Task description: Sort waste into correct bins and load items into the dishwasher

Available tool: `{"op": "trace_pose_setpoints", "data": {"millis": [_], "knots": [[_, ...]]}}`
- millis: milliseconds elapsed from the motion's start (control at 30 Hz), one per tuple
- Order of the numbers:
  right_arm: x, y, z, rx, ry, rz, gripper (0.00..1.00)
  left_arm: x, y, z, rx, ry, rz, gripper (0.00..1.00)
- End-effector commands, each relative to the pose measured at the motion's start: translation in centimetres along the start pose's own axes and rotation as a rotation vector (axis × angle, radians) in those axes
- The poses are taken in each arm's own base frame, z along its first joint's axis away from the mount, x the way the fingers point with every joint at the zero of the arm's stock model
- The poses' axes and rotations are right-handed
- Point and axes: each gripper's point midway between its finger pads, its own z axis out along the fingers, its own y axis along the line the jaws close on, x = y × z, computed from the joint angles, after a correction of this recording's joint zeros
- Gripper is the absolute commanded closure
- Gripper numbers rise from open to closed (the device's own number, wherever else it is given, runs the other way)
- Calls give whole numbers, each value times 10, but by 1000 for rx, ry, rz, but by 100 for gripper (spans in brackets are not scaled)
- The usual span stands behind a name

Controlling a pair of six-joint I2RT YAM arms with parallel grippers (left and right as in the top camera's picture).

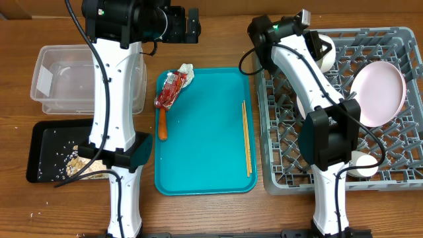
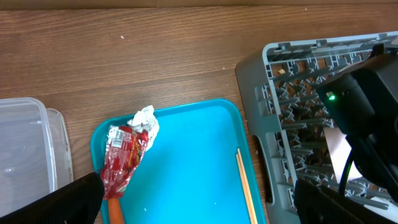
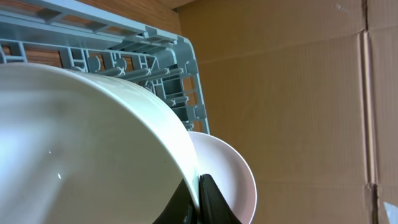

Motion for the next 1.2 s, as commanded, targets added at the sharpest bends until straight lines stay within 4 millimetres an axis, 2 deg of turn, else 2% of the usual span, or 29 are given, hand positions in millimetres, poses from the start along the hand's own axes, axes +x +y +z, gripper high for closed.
{"op": "trace_pose_setpoints", "data": {"millis": [0, 233, 500, 833, 900, 1000, 1067, 1167], "knots": [[3, -6, 8, -1, 20, 37, 96, 1, -1, 2, 6, 6, 1, 0], [7, 5, 12, -53, 49, 34, 96, 1, -1, 2, 6, 6, 1, 0], [2, 12, -1, -65, 18, 35, 96, 1, -1, 2, 6, 6, 1, 0], [4, 23, -1, -96, 31, 28, 96, 1, -1, 2, 6, 6, 1, 0], [5, 15, 0, -47, 22, -2, 96, 1, -1, 2, 6, 5, 1, 0], [-4, -16, -1, 128, -41, -34, 96, 1, -1, 2, 6, 6, 1, 0], [-9, -29, -3, 201, -69, -38, 96, 1, -1, 2, 6, 6, 1, 0], [-9, -30, -3, 207, -72, -41, 96, 1, -1, 2, 6, 6, 1, 0]]}}
